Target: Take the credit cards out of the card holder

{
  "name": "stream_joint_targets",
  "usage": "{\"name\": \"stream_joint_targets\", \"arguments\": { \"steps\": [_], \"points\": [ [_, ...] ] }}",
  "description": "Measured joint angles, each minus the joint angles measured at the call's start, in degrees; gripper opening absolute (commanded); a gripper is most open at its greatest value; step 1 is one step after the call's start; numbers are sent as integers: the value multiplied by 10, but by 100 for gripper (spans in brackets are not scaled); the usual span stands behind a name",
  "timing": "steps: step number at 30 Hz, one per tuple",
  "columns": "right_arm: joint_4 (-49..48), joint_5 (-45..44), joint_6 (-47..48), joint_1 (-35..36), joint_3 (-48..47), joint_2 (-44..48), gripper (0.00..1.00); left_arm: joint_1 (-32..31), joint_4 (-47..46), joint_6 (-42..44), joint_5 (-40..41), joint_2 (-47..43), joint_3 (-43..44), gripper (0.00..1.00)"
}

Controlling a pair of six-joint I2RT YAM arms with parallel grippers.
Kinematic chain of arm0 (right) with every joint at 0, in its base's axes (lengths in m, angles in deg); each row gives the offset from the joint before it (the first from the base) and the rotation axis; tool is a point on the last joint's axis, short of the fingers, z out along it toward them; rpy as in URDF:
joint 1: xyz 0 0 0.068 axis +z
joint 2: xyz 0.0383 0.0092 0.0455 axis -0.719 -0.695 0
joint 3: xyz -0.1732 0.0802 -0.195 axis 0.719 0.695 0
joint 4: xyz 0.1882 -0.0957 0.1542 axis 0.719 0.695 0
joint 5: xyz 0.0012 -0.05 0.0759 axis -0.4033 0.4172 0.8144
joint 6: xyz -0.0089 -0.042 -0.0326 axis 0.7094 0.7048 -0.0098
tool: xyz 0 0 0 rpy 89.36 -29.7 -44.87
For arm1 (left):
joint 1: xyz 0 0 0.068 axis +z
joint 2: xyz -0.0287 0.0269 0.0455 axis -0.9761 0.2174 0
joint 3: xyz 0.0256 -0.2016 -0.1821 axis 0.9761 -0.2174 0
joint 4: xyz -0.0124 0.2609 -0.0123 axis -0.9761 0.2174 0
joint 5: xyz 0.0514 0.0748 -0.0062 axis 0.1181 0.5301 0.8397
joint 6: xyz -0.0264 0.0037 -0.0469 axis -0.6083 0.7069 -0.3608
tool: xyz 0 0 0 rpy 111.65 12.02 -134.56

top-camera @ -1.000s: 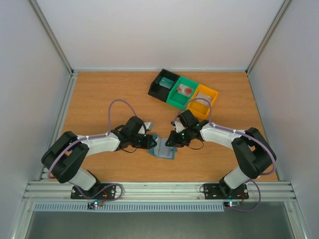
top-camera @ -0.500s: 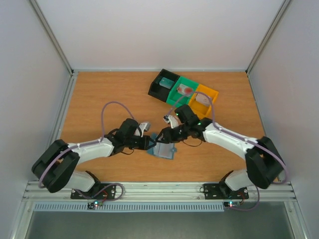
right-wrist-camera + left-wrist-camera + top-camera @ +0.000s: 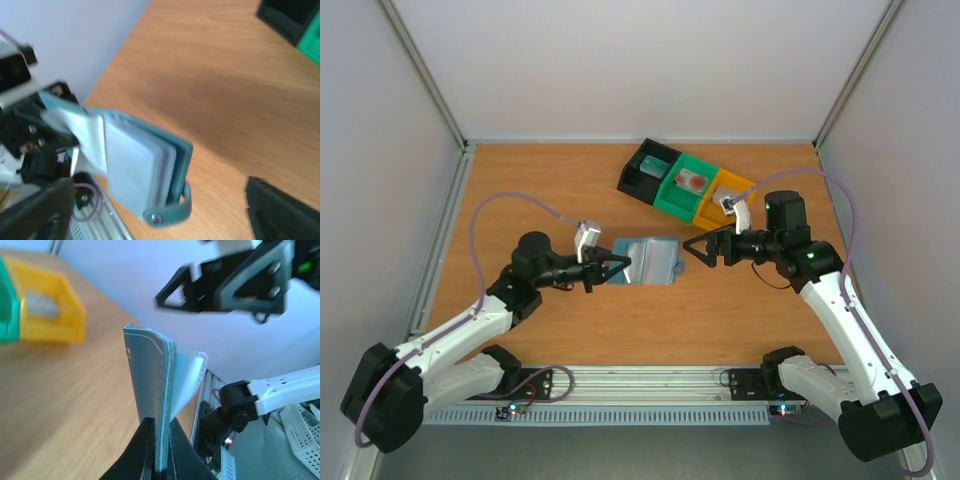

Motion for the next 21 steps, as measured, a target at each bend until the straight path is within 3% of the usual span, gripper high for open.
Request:
{"name": "stream_joint_targets", "arguments": {
  "steps": [7, 11, 21],
  "points": [
    [-7, 111, 25, -4, -2, 31, 95, 27, -42, 21, -83, -75, 49, 0],
    [-20, 125, 37, 11, -19, 57, 90, 27, -73, 21, -102, -96, 66, 0],
    [-58, 158, 40, 50, -32, 33, 53, 27, -86, 21, -101, -101, 66, 0]
  ]
}}
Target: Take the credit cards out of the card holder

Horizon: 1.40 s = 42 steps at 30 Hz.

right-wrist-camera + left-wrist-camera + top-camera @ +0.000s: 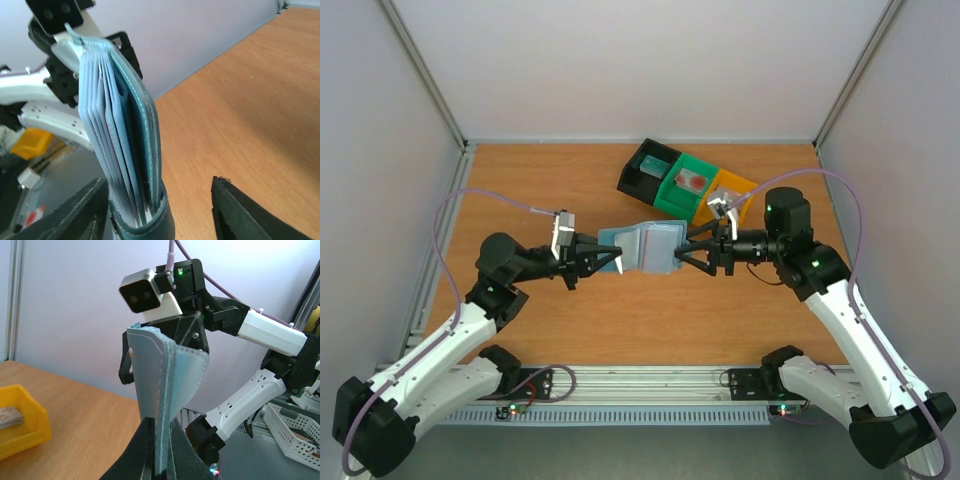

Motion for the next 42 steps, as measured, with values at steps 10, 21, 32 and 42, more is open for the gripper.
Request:
{"name": "stream_joint_targets", "arguments": {
  "steps": [10, 21, 32, 42],
  "points": [
    [1, -28, 14, 46, -6, -15, 39, 0, -5, -4, 0, -9, 0, 0],
    [-35, -116, 26, 153, -22, -37, 40, -11, -11, -4, 0, -9, 0, 0],
    [0, -130, 99, 161, -39, -8, 75, -13, -15, -4, 4, -9, -2, 0],
    [74, -90, 127, 69, -52, 33, 45, -17, -26, -1, -8, -9, -3, 0]
  ]
}}
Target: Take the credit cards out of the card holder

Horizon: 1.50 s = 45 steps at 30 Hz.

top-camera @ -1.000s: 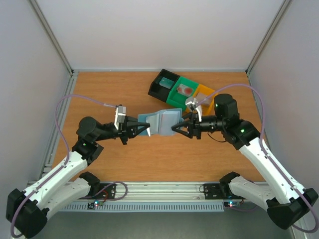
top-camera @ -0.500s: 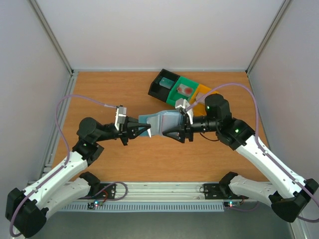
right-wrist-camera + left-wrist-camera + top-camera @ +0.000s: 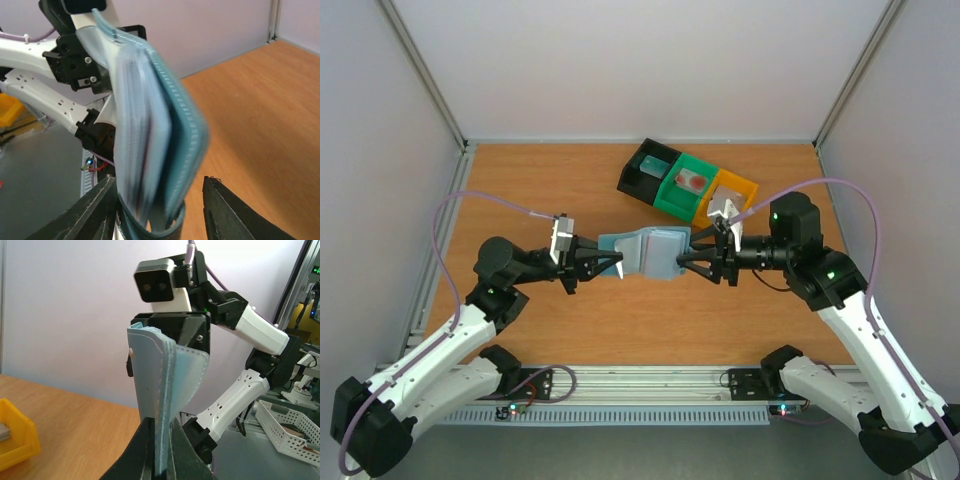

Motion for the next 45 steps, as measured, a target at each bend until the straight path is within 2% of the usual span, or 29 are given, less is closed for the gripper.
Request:
{"name": "stream_joint_targets", "arguments": {
  "steps": [6, 18, 35, 39, 45],
  "points": [
    [-2, 39, -21, -33, -6, -24, 31, -2, -1, 5, -5, -1, 0, 0],
    [-4, 91, -32, -50, -16, -45, 25, -6, -5, 9, -7, -4, 0, 0],
    [-48, 28, -33, 55, -18, -78, 9, -12, 0, 12, -2, 0, -2, 0],
    [-53, 16, -40, 63, -26, -84, 16, -12, 0, 12, 24, 0, -3, 0],
    [-57, -21, -56, 79, -33, -101, 7, -13, 16, 20, 78, 0, -11, 0]
  ]
}}
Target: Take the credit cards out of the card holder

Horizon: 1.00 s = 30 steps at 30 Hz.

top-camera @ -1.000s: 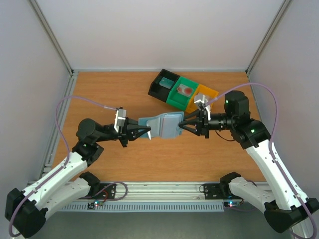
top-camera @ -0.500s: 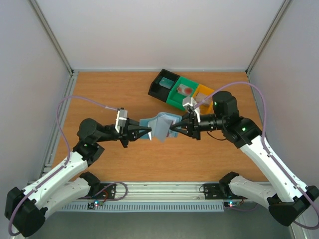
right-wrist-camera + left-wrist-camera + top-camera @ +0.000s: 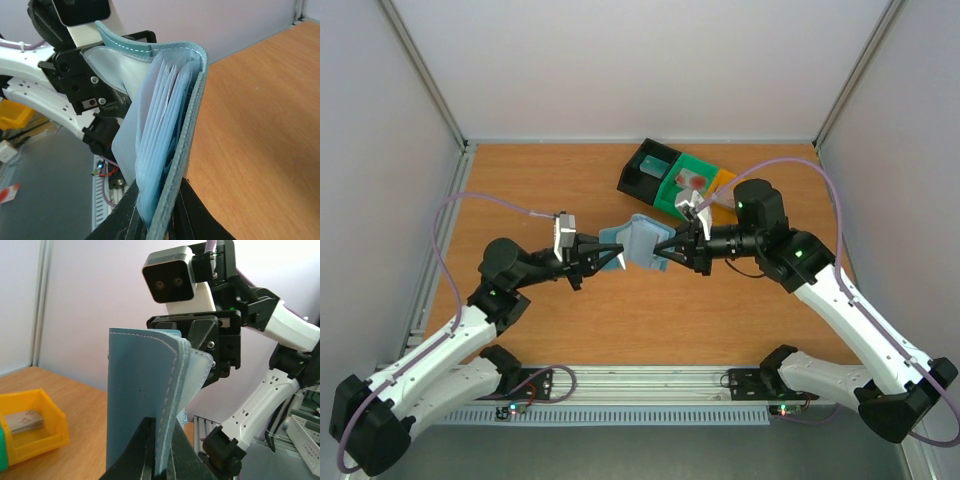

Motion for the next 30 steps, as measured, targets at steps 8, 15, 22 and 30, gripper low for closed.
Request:
{"name": "stream_joint_targets", "arguments": {
  "steps": [8, 15, 22, 30],
  "points": [
    [0, -36, -23, 5, -2, -3, 1, -2, 13, 11, 30, 0, -2, 49],
    [4, -97, -69, 31, -22, -17, 1, -7, 48, 45, 79, 3, -9, 85],
    [24, -201, -88, 99, -61, -49, 1, -8, 72, 74, 102, 6, -12, 99],
    [70, -313, -88, 151, -106, -86, 1, -8, 72, 96, 98, 6, -12, 97]
  ]
}}
